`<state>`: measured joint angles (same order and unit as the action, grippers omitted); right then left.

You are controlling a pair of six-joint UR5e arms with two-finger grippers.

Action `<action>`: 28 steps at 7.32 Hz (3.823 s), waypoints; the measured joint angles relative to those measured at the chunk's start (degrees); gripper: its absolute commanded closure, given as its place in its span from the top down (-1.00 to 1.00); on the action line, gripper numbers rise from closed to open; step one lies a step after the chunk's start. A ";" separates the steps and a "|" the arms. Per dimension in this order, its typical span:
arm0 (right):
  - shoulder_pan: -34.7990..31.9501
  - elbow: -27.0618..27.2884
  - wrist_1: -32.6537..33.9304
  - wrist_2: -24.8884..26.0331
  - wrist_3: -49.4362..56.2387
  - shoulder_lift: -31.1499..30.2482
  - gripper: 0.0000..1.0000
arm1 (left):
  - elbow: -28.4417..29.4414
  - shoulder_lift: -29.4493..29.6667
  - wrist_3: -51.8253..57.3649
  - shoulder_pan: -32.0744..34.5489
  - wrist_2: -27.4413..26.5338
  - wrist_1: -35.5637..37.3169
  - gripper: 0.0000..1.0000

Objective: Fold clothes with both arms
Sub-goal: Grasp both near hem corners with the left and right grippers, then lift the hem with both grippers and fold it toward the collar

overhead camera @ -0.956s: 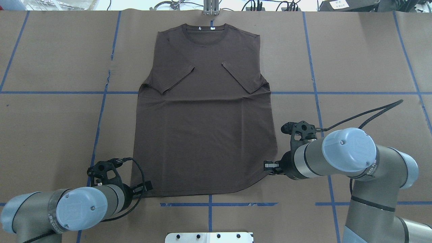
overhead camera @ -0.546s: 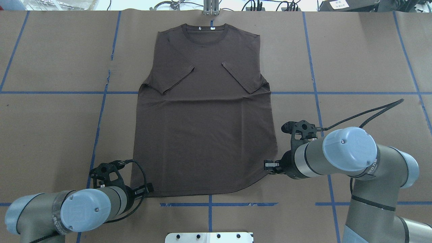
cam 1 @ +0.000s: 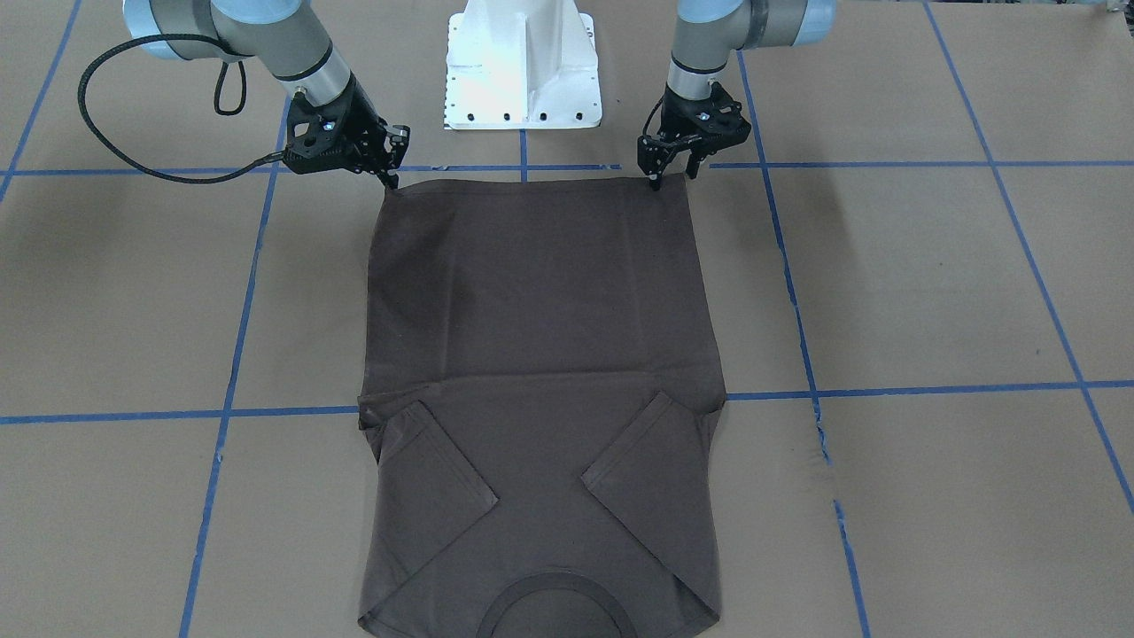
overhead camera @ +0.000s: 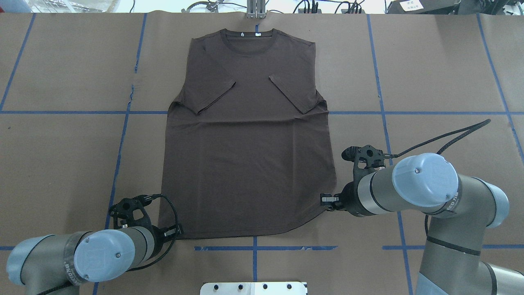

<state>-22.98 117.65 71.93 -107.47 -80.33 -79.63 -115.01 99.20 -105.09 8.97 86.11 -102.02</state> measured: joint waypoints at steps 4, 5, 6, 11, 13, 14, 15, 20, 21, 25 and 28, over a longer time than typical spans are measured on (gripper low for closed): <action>-0.36 0.19 0.04 -0.48 0.06 -0.01 -1.00 | -0.61 0.14 -0.54 -0.03 -1.44 1.12 -1.00; -0.39 0.21 0.05 -0.48 0.08 -0.05 -1.00 | -0.82 0.15 -0.53 -0.09 -1.47 1.55 -1.00; -0.42 0.23 0.04 -0.50 0.10 -0.08 -1.00 | -1.49 0.15 -0.37 -0.08 -1.45 1.79 -1.00; -1.45 9.48 0.07 -6.53 0.16 -7.27 -1.00 | -13.00 0.61 0.48 -1.54 -1.13 9.84 -1.00; -1.09 14.61 0.12 -10.95 0.04 -12.42 -1.00 | -18.52 1.54 0.50 -5.35 -0.97 13.43 -1.00; -1.12 17.18 0.13 -13.49 0.02 -14.76 -1.00 | -21.63 1.73 0.50 -6.88 -0.85 15.80 -1.00; -1.29 18.88 0.14 -14.97 0.01 -16.37 -1.00 | -23.49 1.84 0.50 -7.57 -0.78 17.13 -1.00; -15.53 7.41 0.33 -16.31 4.82 -3.88 -1.00 | -20.00 8.00 10.13 3.96 0.83 18.03 -1.00; -19.29 3.24 0.30 -16.63 6.19 -0.14 -1.00 | -17.44 9.88 14.96 9.74 2.68 18.02 -1.00; -26.91 -17.54 0.16 -16.74 10.66 15.54 -1.00 | -2.43 16.90 27.20 24.78 5.68 13.90 -1.00; -29.41 -30.26 0.09 -16.73 12.48 24.58 -1.00 | 13.60 19.75 28.10 29.23 5.73 -0.02 -1.00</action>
<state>-52.39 87.39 72.02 -124.20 -67.85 -55.05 -101.41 118.95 -76.99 38.20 91.84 -102.04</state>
